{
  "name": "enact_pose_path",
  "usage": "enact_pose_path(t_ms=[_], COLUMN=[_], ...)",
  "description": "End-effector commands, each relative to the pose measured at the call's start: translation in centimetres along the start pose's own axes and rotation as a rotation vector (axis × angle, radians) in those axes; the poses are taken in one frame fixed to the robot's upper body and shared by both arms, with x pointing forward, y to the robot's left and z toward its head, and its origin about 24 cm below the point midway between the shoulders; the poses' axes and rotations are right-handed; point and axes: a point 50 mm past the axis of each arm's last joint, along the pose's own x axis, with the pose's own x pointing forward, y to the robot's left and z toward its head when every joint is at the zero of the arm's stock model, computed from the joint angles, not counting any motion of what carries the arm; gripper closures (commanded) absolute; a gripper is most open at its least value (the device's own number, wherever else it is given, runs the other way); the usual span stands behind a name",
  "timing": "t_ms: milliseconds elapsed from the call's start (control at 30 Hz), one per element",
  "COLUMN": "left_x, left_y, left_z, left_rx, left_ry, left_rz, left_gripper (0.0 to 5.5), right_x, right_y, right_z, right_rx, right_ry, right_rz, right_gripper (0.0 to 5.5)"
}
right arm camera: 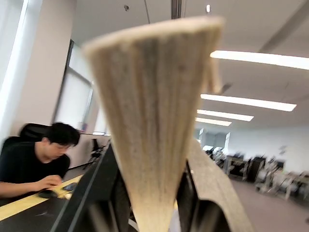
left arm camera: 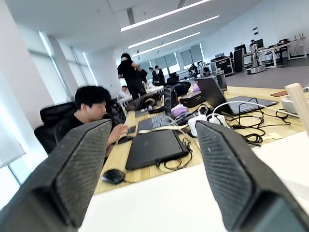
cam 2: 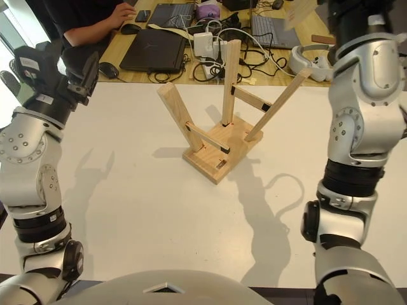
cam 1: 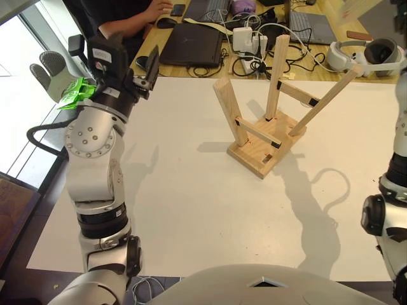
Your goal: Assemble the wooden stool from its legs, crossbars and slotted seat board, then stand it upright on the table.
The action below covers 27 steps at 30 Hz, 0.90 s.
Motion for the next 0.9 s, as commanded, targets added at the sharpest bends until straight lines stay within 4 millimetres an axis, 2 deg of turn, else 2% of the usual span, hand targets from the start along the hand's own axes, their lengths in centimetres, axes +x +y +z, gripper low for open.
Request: enact_pose_path(t_ms=[33, 133, 267, 333, 400, 500, 633, 900], left_x=[1.9, 3.3, 3.9, 3.8, 4.0, 4.4, 4.3, 3.0], left_y=[-0.8, -2.1, -3.0, -3.2, -3.5, -3.8, -3.8, -3.2], left_z=[-1.6, -2.8, -3.9, -4.2, -4.0, -3.5, -3.4, -3.0], left_rx=[-0.144, -0.223, -0.272, -0.286, -0.303, -0.319, -0.335, -0.348], left_ry=[0.061, 0.102, 0.128, 0.132, 0.121, 0.103, 0.099, 0.094], left_rz=[0.011, -0.016, -0.015, -0.017, -0.025, -0.049, -0.051, -0.012], left_gripper=[2.29, 2.29, 2.29, 2.29, 2.29, 2.29, 2.29, 2.29], right_x=[0.8, -0.7, -6.0, -9.7, -12.2, -12.9, -12.0, -13.0], right_y=[-1.4, -3.6, -6.5, -7.1, -6.3, -4.7, -2.1, 0.5], right_z=[2.2, -2.3, -8.5, -11.3, -13.5, -14.1, -13.6, -14.1], right_rx=[-0.316, -0.287, -0.172, 0.038, 0.351, 0.642, 0.868, 0.981], right_ry=[-0.115, 0.121, 0.470, 0.639, 0.719, 0.688, 0.634, 0.725], right_rz=[-0.058, -0.166, -0.361, -0.517, -0.643, -0.733, -0.744, -0.792], right_gripper=[4.51, 4.51, 4.51, 4.51, 4.51, 4.51, 4.51, 4.51])
